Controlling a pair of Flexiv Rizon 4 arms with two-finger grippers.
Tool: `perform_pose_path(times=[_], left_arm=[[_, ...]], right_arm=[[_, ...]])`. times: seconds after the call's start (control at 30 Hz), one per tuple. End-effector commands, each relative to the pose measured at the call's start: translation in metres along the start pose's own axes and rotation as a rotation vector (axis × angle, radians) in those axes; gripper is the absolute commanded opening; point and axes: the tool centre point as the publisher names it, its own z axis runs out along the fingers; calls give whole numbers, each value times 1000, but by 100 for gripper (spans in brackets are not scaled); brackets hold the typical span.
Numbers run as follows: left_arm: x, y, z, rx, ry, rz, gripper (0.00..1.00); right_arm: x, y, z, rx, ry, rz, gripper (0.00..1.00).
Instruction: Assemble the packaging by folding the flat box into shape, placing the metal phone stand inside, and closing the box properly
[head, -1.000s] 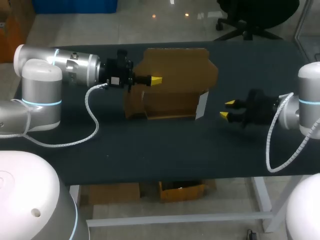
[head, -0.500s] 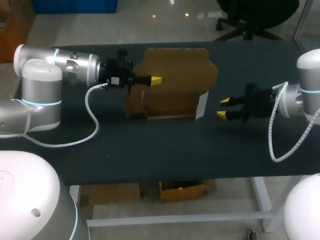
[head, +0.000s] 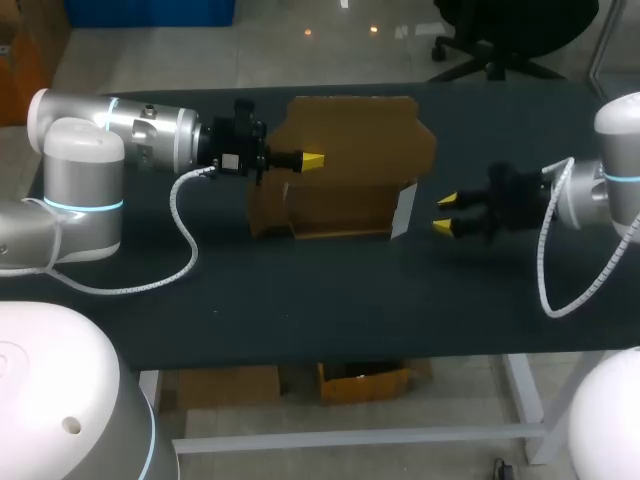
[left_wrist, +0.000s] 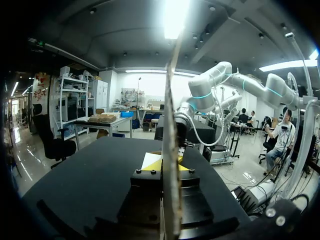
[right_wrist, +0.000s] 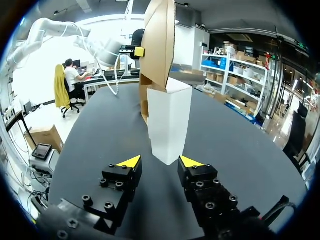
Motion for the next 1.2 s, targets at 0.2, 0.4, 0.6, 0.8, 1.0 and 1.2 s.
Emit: perform_pose_path(times=[0.2, 0.4, 0.6, 0.8, 1.0, 1.2], left_arm=[[-1, 6, 1, -1, 4, 0, 0], [-1, 6, 1, -1, 4, 0, 0], [-1, 6, 1, -1, 4, 0, 0], [-1, 6, 1, -1, 4, 0, 0], [-1, 6, 1, -1, 4, 0, 0], [-1, 6, 1, -1, 4, 0, 0]], right_arm=[[-11, 12, 18, -17, 40, -66, 47], [-17, 13, 24, -17, 48, -81, 48], [-21, 14, 33, -24, 49, -76, 48], [-25, 14, 39, -29, 46, -58, 46], [-22, 17, 45, -36, 44, -50, 45], [-17, 21, 48, -46, 39, -49, 44]])
